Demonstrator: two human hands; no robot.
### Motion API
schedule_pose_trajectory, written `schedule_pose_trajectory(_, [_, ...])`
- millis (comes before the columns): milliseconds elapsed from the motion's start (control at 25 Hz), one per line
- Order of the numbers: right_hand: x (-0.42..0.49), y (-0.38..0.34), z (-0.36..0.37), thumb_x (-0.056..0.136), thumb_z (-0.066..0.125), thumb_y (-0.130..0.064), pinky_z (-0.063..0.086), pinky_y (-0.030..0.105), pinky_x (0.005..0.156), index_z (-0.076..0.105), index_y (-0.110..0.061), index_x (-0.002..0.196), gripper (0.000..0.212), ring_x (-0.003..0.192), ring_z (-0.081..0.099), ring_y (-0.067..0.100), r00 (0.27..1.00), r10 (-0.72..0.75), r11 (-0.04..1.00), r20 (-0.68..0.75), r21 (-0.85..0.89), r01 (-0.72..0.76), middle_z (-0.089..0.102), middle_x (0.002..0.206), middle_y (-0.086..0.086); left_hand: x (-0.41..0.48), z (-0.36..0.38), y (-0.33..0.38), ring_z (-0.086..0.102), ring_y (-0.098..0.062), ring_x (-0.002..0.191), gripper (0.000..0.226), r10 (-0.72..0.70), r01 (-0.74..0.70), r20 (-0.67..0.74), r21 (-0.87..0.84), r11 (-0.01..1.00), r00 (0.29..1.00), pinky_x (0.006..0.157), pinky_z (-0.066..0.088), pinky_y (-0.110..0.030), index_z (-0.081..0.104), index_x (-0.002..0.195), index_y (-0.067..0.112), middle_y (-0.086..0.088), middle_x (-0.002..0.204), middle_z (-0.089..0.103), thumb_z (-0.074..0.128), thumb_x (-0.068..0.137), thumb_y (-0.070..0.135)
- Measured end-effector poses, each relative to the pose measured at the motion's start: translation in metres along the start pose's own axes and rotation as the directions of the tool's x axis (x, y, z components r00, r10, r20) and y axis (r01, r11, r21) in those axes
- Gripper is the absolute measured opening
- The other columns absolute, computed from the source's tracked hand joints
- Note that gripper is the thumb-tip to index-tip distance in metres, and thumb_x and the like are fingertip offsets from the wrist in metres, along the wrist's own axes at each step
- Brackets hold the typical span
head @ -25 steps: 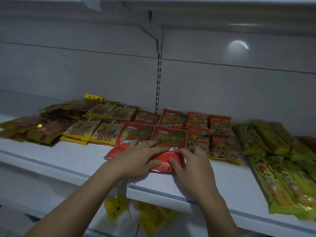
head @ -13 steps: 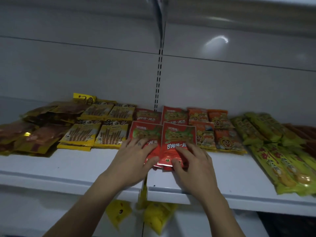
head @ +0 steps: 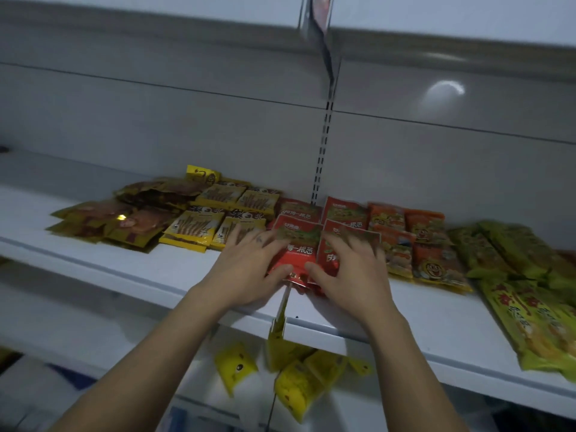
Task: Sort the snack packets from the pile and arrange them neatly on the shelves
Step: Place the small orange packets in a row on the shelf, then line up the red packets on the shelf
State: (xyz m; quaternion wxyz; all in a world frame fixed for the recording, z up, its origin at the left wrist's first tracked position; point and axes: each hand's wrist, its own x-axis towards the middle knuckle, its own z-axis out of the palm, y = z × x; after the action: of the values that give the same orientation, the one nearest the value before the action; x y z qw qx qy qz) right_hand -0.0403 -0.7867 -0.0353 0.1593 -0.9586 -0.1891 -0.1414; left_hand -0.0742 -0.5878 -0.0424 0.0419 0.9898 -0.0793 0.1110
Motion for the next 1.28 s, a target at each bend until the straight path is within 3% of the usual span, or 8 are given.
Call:
schedule_pose_trajectory(80, [0.008,-0.013,-0.003,0.084,0.049,-0.070,0.010,0.048,0.119,0.031,-0.039,0.148,0.073,0.146,0.020,0.017,0.996,-0.085,0.996,0.027,0.037,0.084,0.030,0.156,-0.008,-0.016,-0.014,-0.004,0.027,-0.017,0.144,0.077,-0.053,0.053,-0.029,-0.001,0.999,0.998,0.121,0.005,-0.049,0.038,0.146,0.033,0.006,0.154,0.037,0.016,0.086,0.075])
schedule_pose_trajectory(200, [0.022,-0.045,-0.001,0.084,0.050,-0.071,0.008,0.049,0.119,0.024,-0.039,0.151,0.078,0.147,0.016,0.017,0.969,-0.240,0.968,0.064,0.096,0.234,0.023,0.160,-0.007,-0.053,-0.029,-0.023,0.026,-0.015,0.145,0.072,-0.204,0.206,-0.033,0.051,0.977,0.978,0.121,0.006,-0.047,0.036,0.148,0.036,0.009,0.154,0.037,0.021,0.089,0.075])
schedule_pose_trajectory(360, [0.023,-0.109,0.019,0.086,0.048,-0.068,0.005,0.048,0.120,0.023,-0.035,0.152,0.078,0.149,0.011,0.018,0.883,-0.460,0.877,0.088,0.201,0.437,0.018,0.162,-0.003,-0.123,-0.054,-0.050,0.029,-0.014,0.144,0.080,-0.434,0.436,-0.046,0.092,0.895,0.900,0.121,0.011,-0.047,0.034,0.148,0.035,0.007,0.153,0.039,0.018,0.083,0.078])
schedule_pose_trajectory(480, [0.011,-0.166,0.034,0.087,0.047,-0.069,0.006,0.048,0.120,0.023,-0.034,0.152,0.078,0.149,0.012,0.017,0.805,-0.585,0.794,0.102,0.275,0.542,0.019,0.162,-0.004,-0.173,-0.074,-0.074,0.027,-0.016,0.145,0.070,-0.557,0.562,-0.074,0.104,0.821,0.827,0.122,0.012,-0.049,0.032,0.150,0.033,0.004,0.154,0.038,0.034,0.091,0.071])
schedule_pose_trajectory(560, [0.006,-0.203,0.041,0.087,0.048,-0.068,0.006,0.048,0.120,0.021,-0.034,0.153,0.079,0.149,0.012,0.017,0.762,-0.639,0.752,0.106,0.296,0.590,0.019,0.162,-0.004,-0.202,-0.083,-0.094,0.027,-0.016,0.145,0.070,-0.611,0.619,-0.102,0.103,0.779,0.785,0.121,0.013,-0.049,0.031,0.150,0.033,0.004,0.154,0.037,0.035,0.091,0.070])
schedule_pose_trajectory(960, [-0.015,-0.448,0.085,0.090,0.049,-0.063,0.008,0.048,0.121,0.021,-0.031,0.153,0.075,0.147,0.019,0.018,0.637,-0.766,0.623,0.091,0.350,0.699,0.026,0.159,-0.001,-0.349,-0.124,-0.254,0.028,-0.015,0.144,0.064,-0.756,0.770,-0.179,0.009,0.638,0.629,0.121,0.016,-0.048,0.027,0.151,0.035,0.007,0.155,0.036,0.041,0.094,0.063])
schedule_pose_trajectory(1280, [0.000,-0.575,0.138,0.093,0.048,-0.058,0.011,0.048,0.121,0.022,-0.030,0.152,0.070,0.145,0.023,0.019,0.662,-0.735,0.660,0.144,0.377,0.650,0.028,0.158,-0.003,-0.393,-0.131,-0.380,0.029,-0.015,0.143,0.062,-0.745,0.749,-0.161,-0.045,0.661,0.647,0.120,0.019,-0.046,0.028,0.151,0.035,0.007,0.155,0.036,0.042,0.096,0.060])
